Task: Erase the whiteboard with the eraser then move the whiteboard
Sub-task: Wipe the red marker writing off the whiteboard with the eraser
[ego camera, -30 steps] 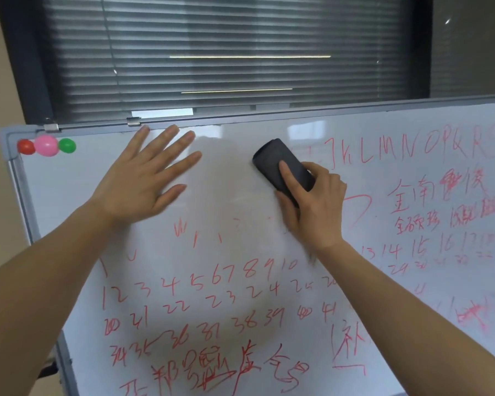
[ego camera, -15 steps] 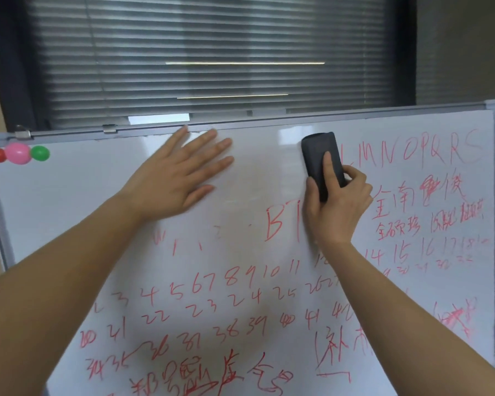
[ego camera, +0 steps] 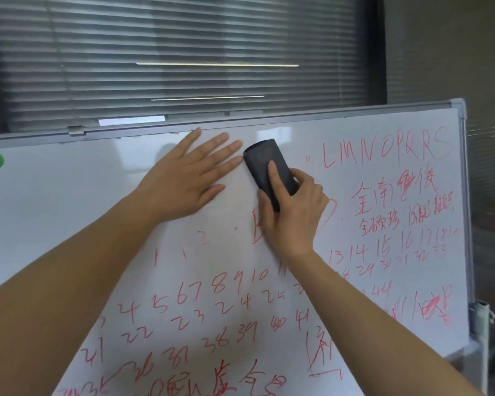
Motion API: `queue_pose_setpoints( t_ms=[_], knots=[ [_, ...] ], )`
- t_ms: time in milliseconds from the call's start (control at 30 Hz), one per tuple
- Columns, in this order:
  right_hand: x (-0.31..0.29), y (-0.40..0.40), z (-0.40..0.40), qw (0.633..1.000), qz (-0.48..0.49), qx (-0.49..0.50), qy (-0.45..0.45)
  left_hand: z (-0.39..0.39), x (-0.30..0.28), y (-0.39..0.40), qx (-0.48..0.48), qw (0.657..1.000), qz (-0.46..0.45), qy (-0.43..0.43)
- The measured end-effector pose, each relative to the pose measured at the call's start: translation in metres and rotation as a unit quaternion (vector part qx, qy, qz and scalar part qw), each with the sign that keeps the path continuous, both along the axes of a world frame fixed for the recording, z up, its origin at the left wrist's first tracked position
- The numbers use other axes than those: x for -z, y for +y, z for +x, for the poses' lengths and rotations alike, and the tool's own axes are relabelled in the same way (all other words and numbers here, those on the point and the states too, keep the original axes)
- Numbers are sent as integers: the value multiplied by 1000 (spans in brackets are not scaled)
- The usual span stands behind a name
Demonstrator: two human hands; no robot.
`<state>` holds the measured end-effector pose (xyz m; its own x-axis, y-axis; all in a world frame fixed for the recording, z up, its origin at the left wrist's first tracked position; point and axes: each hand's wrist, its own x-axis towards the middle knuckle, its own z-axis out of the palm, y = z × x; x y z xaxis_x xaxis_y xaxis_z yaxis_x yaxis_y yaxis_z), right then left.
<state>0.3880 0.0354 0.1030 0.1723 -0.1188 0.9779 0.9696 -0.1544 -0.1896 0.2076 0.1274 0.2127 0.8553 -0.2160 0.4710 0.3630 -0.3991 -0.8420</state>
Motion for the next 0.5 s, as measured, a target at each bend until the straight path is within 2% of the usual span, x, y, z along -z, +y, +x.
queue_pose_setpoints(
  t_ms=[500],
  knots=[
    [-21, -19, 83, 972, -30, 7, -232, 2, 1, -1, 0, 1000, 0, -17]
  ],
)
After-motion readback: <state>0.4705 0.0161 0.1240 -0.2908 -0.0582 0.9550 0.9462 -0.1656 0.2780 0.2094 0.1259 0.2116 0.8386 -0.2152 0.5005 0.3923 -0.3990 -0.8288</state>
